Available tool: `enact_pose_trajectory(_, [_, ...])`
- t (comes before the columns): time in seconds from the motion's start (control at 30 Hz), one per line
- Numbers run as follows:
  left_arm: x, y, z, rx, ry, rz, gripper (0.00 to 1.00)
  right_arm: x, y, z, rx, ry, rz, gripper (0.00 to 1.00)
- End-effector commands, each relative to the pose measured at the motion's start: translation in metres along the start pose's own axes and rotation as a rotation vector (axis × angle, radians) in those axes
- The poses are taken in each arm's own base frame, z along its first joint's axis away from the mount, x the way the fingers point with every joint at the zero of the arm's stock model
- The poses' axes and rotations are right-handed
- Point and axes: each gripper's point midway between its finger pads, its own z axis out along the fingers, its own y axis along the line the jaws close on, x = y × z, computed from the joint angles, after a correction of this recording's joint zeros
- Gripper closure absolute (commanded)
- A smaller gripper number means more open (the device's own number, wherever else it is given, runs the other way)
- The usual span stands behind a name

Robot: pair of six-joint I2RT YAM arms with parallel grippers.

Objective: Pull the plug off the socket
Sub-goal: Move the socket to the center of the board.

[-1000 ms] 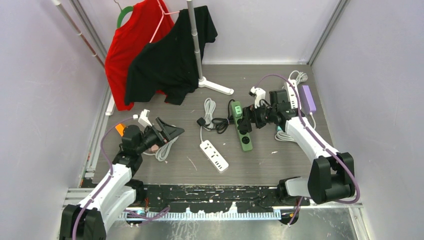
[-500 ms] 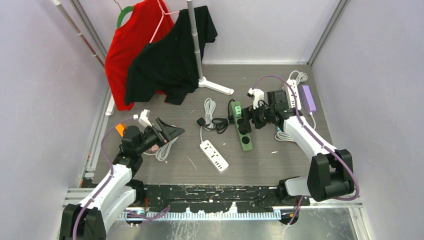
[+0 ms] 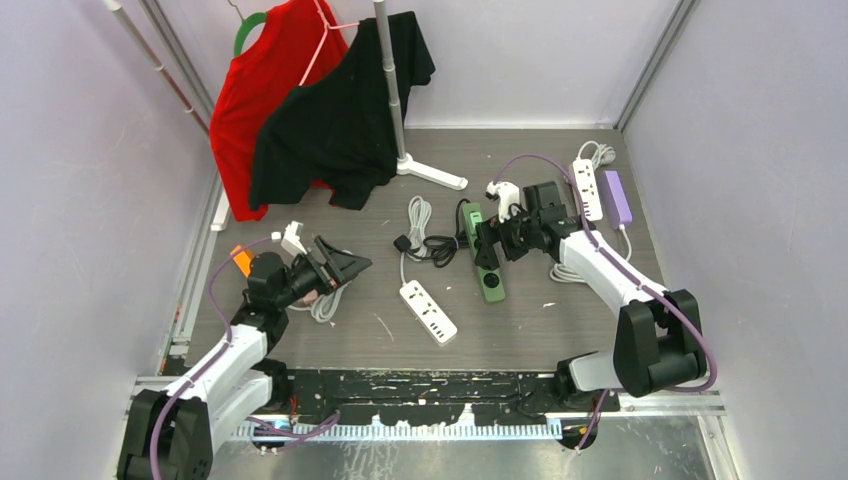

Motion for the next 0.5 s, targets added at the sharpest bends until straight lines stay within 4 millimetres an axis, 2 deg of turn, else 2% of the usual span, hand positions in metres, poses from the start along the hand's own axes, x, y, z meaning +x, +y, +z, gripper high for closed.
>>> enact_pose_trajectory(0.0, [-0.0050, -0.0158, 0.0003, 0.072, -0.013, 0.037, 0.02, -0.0088, -0.0038, 0.0016, 0.025, -0.014, -0.042, 0.09])
enact_pose_trajectory(0.47, [-0.0037, -0.0138, -0.0011, 0.064, -0.014, 0.038, 0.02, -0.0048, -0.0055, 0.0061, 0.046, 0.011, -0.058, 0.09])
